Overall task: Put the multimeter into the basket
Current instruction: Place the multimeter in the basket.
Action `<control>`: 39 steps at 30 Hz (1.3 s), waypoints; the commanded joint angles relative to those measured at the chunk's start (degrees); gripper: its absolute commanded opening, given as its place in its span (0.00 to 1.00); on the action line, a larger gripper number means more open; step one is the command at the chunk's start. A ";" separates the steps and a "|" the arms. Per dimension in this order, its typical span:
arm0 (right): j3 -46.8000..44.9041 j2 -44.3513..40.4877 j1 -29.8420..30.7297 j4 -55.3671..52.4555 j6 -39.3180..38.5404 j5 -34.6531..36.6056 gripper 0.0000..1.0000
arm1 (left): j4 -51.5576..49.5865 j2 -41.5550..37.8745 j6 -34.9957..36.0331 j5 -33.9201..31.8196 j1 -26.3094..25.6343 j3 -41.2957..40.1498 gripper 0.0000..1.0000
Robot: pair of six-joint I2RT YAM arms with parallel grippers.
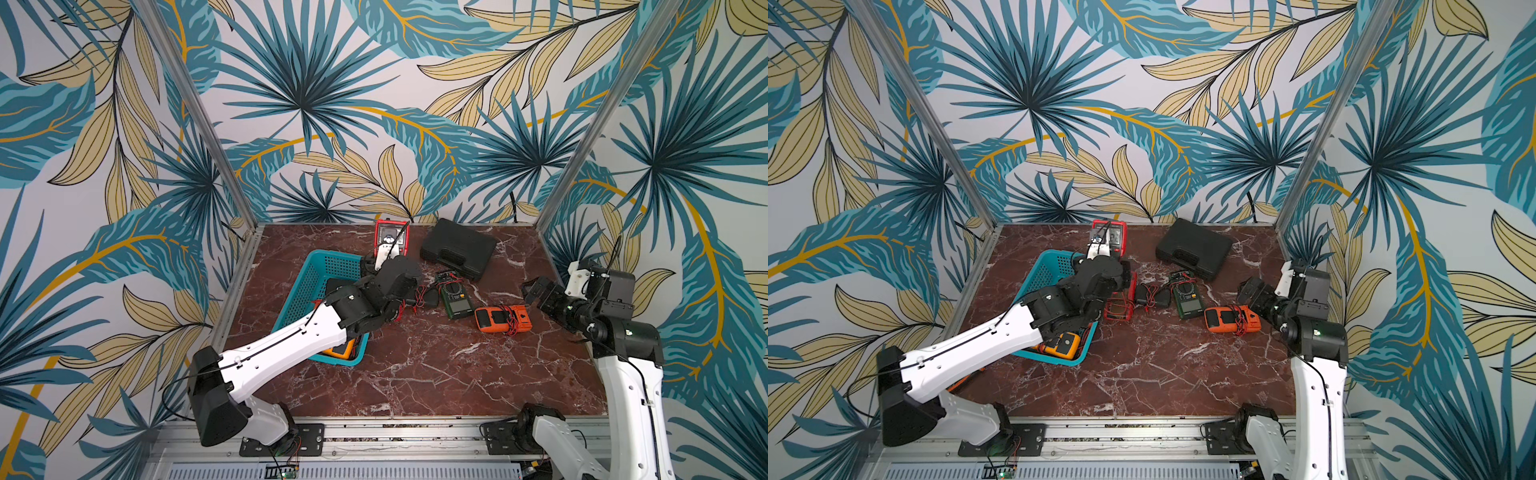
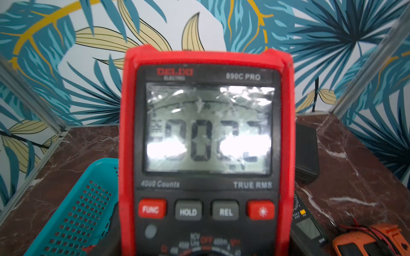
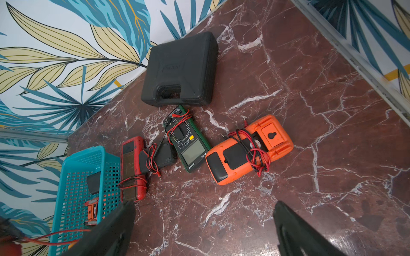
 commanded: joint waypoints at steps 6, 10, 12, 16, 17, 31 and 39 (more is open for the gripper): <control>-5.11 -0.88 -0.20 4.34 -0.04 -6.65 0.99 | 3.72 -8.97 -5.16 -13.55 6.72 -6.46 0.00; -6.34 -0.88 -0.11 6.06 0.71 -8.67 0.99 | -1.65 -9.13 -13.55 -16.36 7.40 -8.14 0.00; -7.04 -0.88 -0.11 7.28 1.28 -10.37 0.99 | -7.16 -7.82 -21.13 -16.72 7.39 -7.60 0.00; -7.59 -0.82 0.32 8.28 1.46 -11.80 0.99 | -24.55 -3.51 -44.25 -16.53 7.39 -4.55 0.00; -7.54 -0.70 0.42 8.32 1.42 -11.78 0.99 | -28.42 -2.31 -48.52 -16.32 7.41 -3.76 0.00; -8.36 -0.60 1.60 8.63 1.16 -11.76 0.99 | -49.95 3.78 -75.99 -9.38 7.98 -2.35 0.00; -9.08 -0.92 2.36 9.41 2.05 -11.40 0.99 | -38.27 1.99 -69.49 1.27 12.35 -7.49 0.00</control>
